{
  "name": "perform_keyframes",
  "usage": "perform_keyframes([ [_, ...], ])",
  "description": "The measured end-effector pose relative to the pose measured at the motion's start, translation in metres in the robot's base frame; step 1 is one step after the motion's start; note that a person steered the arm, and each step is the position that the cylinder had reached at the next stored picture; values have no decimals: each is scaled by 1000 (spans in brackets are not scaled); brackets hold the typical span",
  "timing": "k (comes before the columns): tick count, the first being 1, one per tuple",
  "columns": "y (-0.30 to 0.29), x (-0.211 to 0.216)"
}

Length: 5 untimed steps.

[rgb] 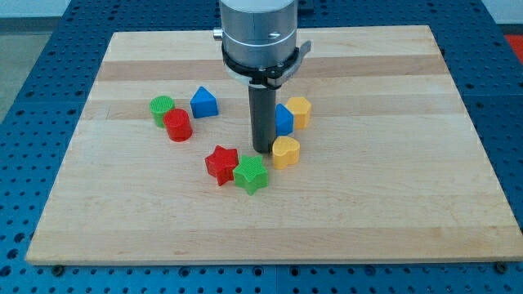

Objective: Push the cube between the yellow blocks

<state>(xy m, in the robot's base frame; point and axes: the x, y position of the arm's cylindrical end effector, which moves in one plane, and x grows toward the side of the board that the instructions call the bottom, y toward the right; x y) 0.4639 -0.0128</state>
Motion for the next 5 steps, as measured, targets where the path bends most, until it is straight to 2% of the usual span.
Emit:
perform_keyframes([
  [1,-2,-4],
  [3,-44,-34],
  [5,-1,-55],
])
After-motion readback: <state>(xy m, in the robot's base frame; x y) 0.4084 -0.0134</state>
